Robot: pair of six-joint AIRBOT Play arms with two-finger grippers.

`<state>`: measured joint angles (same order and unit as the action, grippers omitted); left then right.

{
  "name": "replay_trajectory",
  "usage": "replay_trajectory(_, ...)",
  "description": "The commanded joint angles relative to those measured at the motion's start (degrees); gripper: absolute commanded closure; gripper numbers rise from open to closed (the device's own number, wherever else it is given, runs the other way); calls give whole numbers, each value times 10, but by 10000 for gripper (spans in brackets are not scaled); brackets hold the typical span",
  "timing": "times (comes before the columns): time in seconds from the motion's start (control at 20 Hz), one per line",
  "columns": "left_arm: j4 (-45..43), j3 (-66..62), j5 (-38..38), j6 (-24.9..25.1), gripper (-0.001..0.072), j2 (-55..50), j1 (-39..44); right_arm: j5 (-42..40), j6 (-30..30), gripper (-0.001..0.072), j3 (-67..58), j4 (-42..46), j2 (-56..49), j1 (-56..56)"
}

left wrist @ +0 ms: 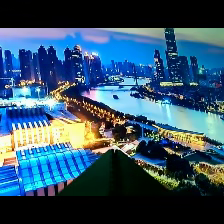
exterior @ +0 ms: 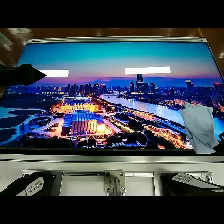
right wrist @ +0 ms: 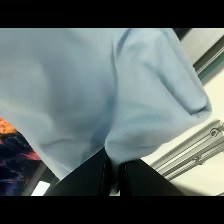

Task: Fold the shirts.

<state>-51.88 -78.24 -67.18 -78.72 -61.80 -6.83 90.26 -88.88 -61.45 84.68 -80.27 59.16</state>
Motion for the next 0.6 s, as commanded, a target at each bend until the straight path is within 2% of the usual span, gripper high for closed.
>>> replay_trajectory(0.0, 0, 0, 0, 0, 671, 0, 4, -37, -10, 651, 64, 54, 20, 1)
replay_trajectory(0.15, 0, 0, 0, 0, 672, 0, 4, -45, -19, 635, 74, 73, 20, 1)
replay_trajectory(0.25, 0, 0, 0, 0, 672, 0, 4, -49, -21, 540, 74, 77, 21, 1)
replay_trajectory(0.3, 0, 0, 0, 0, 672, 0, 4, -49, -22, 554, 74, 89, 21, 1)
replay_trajectory(0.35, 0, 0, 0, 0, 672, 0, 4, -49, -23, 638, 74, 104, 21, 1)
replay_trajectory(0.45, 0, 0, 0, 0, 672, 0, 4, -49, -25, 621, 73, 142, 28, 1)
replay_trajectory(0.5, 0, 0, 0, 0, 672, 0, 4, -51, -25, 464, 71, 159, 34, 1)
replay_trajectory(0.55, 0, 0, 1, 0, 672, 0, 4, -50, -20, 214, 67, 165, 43, 1)
